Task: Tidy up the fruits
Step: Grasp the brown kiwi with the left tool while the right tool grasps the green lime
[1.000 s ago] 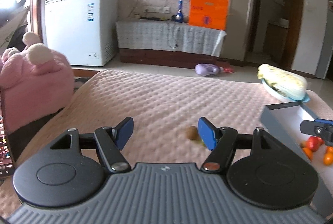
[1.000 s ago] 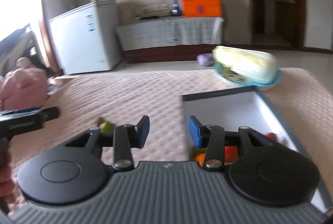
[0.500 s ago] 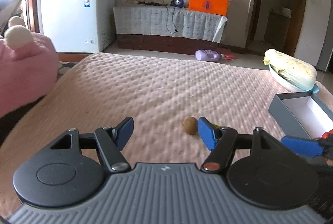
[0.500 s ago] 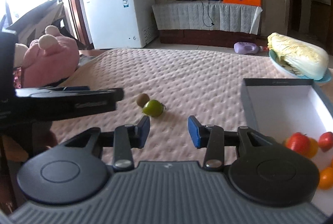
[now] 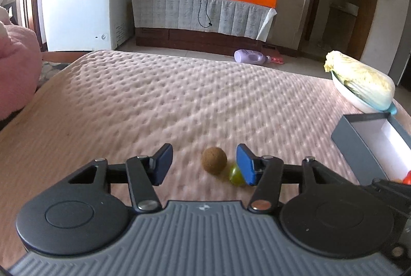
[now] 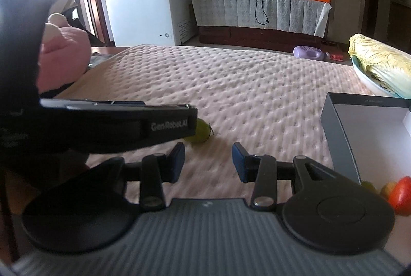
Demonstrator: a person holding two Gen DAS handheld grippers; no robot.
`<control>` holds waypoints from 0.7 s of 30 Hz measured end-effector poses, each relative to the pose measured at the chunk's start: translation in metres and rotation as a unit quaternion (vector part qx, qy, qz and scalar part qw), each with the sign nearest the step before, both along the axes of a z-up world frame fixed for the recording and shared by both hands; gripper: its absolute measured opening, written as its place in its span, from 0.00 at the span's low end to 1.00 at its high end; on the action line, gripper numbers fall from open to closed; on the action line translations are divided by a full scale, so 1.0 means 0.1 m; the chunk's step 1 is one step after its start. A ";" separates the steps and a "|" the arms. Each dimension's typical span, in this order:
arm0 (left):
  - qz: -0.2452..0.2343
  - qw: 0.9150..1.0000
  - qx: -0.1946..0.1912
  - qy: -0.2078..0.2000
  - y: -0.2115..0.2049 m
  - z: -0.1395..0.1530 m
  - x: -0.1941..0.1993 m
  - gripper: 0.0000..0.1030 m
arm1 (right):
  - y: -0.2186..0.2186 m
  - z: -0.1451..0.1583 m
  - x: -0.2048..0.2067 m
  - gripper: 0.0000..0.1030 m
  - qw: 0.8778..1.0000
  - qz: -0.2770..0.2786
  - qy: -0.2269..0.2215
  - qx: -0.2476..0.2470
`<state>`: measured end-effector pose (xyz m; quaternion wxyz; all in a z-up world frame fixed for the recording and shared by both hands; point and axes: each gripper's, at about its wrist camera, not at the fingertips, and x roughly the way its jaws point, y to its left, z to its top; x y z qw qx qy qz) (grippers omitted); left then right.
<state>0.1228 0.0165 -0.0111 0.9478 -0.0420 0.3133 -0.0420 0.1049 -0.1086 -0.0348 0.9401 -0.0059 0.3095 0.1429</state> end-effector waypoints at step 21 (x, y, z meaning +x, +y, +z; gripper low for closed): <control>0.011 0.999 -0.030 0.007 0.17 -0.05 0.09 0.56 | 0.18 -0.09 0.33 0.42 1.000 0.013 0.009 0.010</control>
